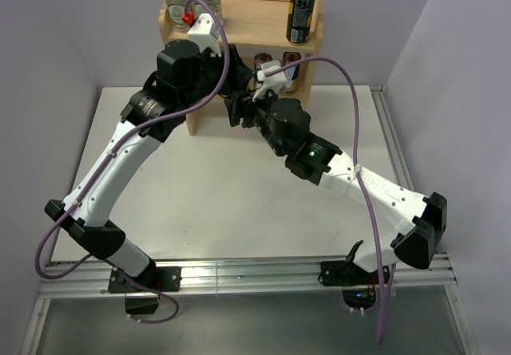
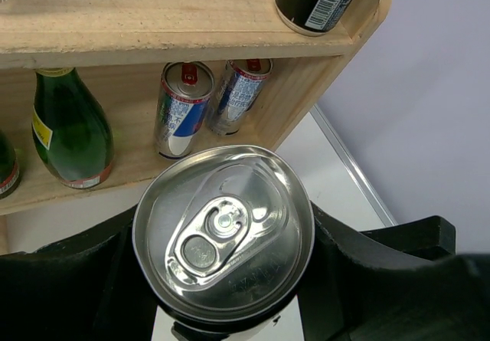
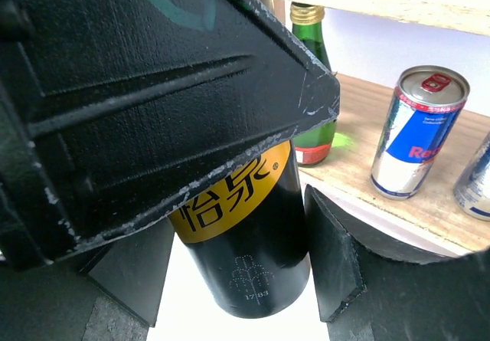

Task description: Place and organize the beverage onto the shelf

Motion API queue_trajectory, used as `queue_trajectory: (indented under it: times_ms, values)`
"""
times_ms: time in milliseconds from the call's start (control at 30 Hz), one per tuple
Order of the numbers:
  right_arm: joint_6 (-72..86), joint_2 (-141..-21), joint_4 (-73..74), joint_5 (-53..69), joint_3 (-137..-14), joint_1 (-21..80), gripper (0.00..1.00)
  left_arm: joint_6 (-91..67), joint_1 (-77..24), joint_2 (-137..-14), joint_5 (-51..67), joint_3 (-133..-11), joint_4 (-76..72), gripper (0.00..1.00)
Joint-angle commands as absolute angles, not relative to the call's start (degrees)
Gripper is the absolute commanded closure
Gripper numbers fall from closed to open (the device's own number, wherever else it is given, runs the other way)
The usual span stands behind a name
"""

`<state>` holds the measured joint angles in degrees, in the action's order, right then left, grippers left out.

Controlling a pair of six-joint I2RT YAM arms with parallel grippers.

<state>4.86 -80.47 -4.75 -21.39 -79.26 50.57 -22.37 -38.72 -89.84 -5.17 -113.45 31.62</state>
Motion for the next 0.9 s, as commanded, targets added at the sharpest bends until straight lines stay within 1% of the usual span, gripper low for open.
queue_trajectory:
  times_ms: [0,33,100,133,167,200,233,267,367,467,567,700,733,867]
  values:
    - [7.38,-78.22,-8.97,-23.29,-79.28,50.01,1.0,-25.49,-40.08,-83.32,0.44,-114.96,27.51,0.97]
    - [7.3,-78.05,-9.05,-23.64,-79.19,50.1,1.0,-25.23,-39.99,-83.06,0.27,-115.22,27.6,0.85]
    - [7.29,-77.61,-9.05,-23.91,-78.75,50.45,1.0,-24.7,-40.08,-82.36,0.26,-115.49,26.99,0.72]
    - [7.29,-77.43,-8.97,-24.17,-78.66,50.45,1.0,-24.35,-40.08,-82.09,0.26,-115.66,26.63,0.52]
    - [7.29,-77.17,-9.05,-24.26,-78.49,50.54,1.0,-24.26,-40.08,-81.65,0.26,-116.19,26.2,0.4]
    - [7.29,-77.08,-8.88,-24.34,-78.4,50.45,1.0,-24.08,-40.08,-81.48,0.26,-116.54,26.02,0.25]
    - [7.29,-76.99,-8.88,-24.43,-78.49,50.54,1.0,-23.65,-40.08,-81.3,0.26,-116.98,25.84,0.03]
    - [7.21,-76.99,-8.79,-24.52,-78.57,50.54,1.0,-23.47,-40.08,-80.95,0.26,-117.33,25.32,0.01]
    - [7.21,-76.99,-8.61,-24.87,-78.92,50.62,1.0,-22.07,-40.08,-79.81,0.26,-118.21,24.08,0.01]
    - [6.94,-77.08,-8.44,-25.4,-79.36,50.71,1.0,-19.96,-40.08,-77.97,-3.42,-118.04,21.98,0.01]
    - [5.98,-77.6,-8.79,-26.72,-80.59,50.8,1.0,-18.55,-40.08,-71.75,-6.49,-114.36,19.17,0.01]
    - [1.86,-81.2,-5.99,-28.39,-88.49,50.71,1.0,-19.33,-39.99,-62.51,-13.08,-102.51,16.53,0.01]
    - [1.15,-83.39,-5.19,-28.39,-92.94,50.45,1.0,-19.51,-39.99,-60.58,-14.14,-96.82,16.18,0.01]
    - [-1.67,-89.64,-1.33,-28.48,-105.09,48.61,1.0,-21.53,-39.99,-51.18,-16.96,-84.49,17.4,0.01]
